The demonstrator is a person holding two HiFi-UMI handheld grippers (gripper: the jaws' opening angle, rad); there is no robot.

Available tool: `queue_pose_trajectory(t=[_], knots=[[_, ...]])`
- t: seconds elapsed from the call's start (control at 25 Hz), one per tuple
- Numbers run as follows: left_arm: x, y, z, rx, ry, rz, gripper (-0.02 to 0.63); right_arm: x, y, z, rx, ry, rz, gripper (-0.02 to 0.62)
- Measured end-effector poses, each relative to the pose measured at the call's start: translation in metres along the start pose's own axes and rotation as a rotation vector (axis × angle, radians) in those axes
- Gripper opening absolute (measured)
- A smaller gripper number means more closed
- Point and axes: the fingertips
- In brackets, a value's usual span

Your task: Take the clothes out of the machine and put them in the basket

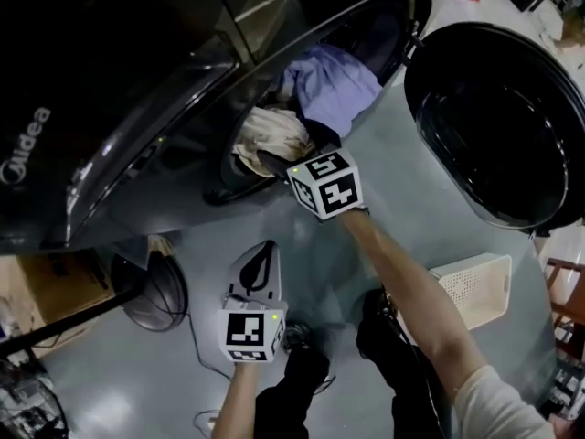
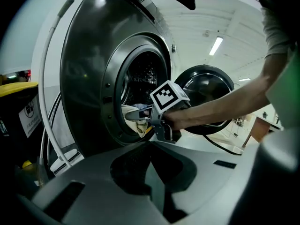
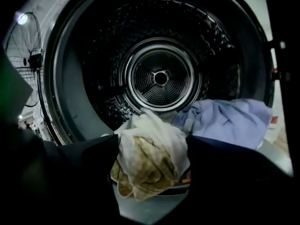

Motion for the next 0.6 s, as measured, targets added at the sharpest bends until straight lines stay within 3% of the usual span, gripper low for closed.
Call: queue_pose_trajectory(t=[0.24,0.28,0.36,0.48,0.6], knots=[[-0.001,-0.001,-0.008,0.02,0.006,0.008,0.02,-0.02,-0.02,-0.004,0.029,-0.01,-0.064,0.446],[-0.001,-0.002,-0.009,0.023,0.006,0.011,0.019,-0.021,-0.02,-0.002,0.027,-0.014,-0.07,0.421],[-0.002,-0.004,-0.008,0.025,0.014,0.013,0.02,-0.022,-0.019,0.001,0.014,0.006,-0.088,0.287],[-0.002,-0.005,-0.005,0.021,0.009,0.01,0.018,-0.021,-0.013,-0.007,0.016,0.116,-0.107,0.139],[0.004,0.0,0.001,0.017,0.008,0.003,0.018,-0.014,0.001,-0.019,0.027,0.151,-0.103,0.096]])
Point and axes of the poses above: the fingertips, and each gripper's own axes: y backward along the fingers, z to its right, x out of its top, and after that the axes turned 3 degrees about z, right-handed
